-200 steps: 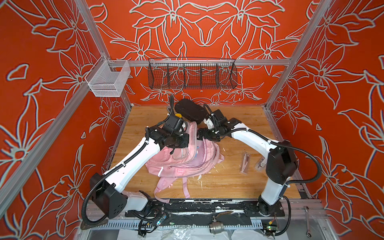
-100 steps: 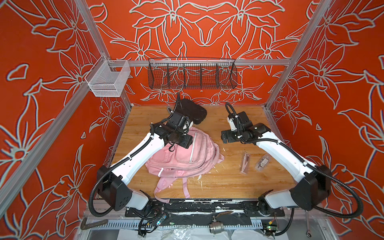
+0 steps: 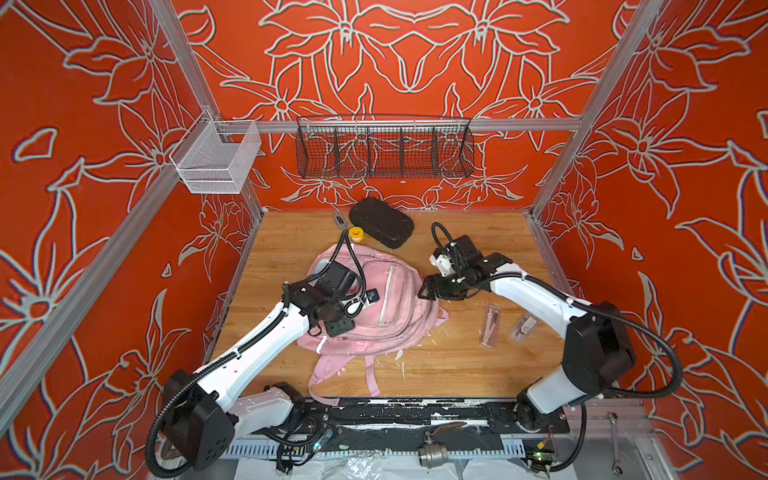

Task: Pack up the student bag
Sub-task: 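Release the sharpener and withdraw the right gripper while the left grips the compartment edge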

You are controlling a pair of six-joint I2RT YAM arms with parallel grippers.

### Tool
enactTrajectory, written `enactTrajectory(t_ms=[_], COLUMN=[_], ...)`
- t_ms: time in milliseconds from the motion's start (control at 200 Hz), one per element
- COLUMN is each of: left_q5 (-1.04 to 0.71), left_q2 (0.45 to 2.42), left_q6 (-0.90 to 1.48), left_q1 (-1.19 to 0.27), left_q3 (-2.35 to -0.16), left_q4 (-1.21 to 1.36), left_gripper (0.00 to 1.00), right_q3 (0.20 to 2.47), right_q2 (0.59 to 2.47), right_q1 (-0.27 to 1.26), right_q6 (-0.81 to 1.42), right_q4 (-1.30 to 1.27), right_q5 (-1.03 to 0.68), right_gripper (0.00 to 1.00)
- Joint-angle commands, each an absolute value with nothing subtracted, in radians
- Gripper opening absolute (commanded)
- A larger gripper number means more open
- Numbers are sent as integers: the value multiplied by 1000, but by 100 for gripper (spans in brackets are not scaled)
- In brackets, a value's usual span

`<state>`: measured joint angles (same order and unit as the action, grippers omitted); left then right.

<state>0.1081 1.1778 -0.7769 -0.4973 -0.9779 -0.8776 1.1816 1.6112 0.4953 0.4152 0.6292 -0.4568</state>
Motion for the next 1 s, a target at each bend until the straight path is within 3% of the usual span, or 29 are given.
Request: enactTrajectory(t_ms=[0,95,255,390,696,996], left_q5=[171,160,152,150,178,39], left_q2=[1154,1118,1054,1004,979,1033], left_q6=[-919,-981,-1070,-1117,-1092,-955], left_q1=[-480,-459,-416,-415,-414,-443], left_q3=[-932,-892,-811,-720,-571,-599], left_q4=[-881,-876,-829,-764,-510,-432], left_gripper=[69,69,70,69,69,68], right_q3=[1228,1257,1297,1368,1592,1582], right_q2=[1677,1737,1785,1822,1979,1987], right_q1=[507,504,453,379,336,336], right_q6=[469,446,400,316,246,259], right_q4=[670,711,712,758,815,808], right_q5=[-523,-502,-504,-460,-479,-478], right_gripper=[69,56,19,2,0,0])
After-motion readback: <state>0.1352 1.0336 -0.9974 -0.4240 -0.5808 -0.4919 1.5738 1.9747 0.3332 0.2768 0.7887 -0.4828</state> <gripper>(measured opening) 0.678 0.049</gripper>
